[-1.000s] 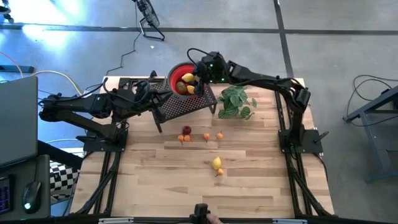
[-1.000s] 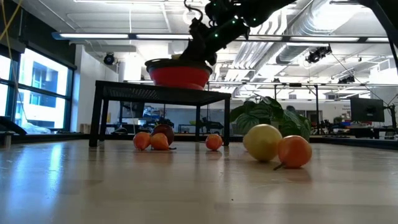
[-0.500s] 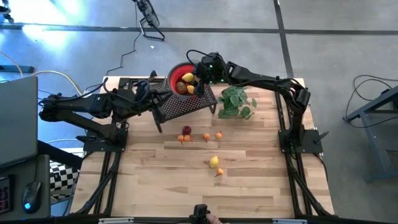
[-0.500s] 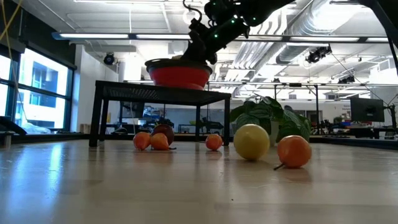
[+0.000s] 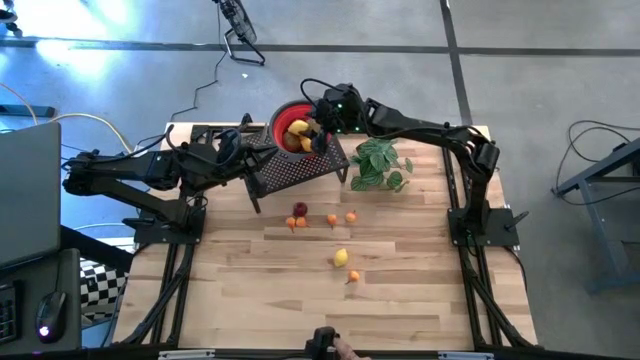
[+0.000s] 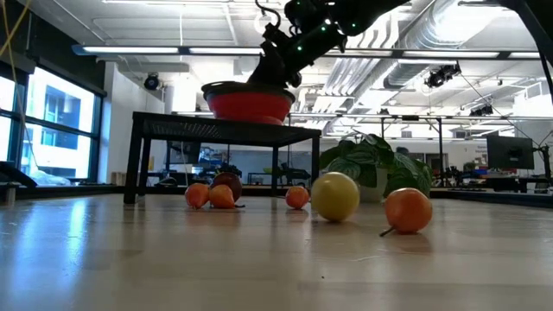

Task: Pick & Place Fruit
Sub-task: Put the top yellow lemon into the red basket on the shelf, then put the orange pear into the red basket on the shelf

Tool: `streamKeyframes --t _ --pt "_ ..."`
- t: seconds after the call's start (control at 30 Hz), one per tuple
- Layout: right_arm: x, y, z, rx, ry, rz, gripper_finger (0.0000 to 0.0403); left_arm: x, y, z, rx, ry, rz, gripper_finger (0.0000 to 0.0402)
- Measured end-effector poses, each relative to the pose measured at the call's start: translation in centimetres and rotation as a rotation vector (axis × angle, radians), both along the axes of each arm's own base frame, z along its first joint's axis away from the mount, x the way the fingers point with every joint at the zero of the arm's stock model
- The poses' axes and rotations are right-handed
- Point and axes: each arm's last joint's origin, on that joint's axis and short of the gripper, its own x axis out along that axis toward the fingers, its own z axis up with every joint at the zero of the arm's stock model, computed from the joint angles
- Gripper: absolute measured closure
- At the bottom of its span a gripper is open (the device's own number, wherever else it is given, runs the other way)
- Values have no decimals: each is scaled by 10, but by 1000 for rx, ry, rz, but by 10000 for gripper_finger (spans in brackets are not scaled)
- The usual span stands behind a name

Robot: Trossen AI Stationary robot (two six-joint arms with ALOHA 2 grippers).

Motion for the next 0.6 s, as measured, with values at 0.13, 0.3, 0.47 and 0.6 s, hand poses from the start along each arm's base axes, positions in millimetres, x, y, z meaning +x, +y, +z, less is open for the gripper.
streamKeyframes --t 0.13,0.3,0.47,0.6 --pt "0 1 -1 -15 17 11 98 0 0 0 0 0 0 383" --pt "-5 7 14 -114 13 23 98 0 0 0 0 0 0 383" --pt "-15 14 36 -158 -29 5 116 0 0 0 0 0 0 383" --pt "-20 20 49 -171 -65 8 131 0 0 0 0 1 0 383"
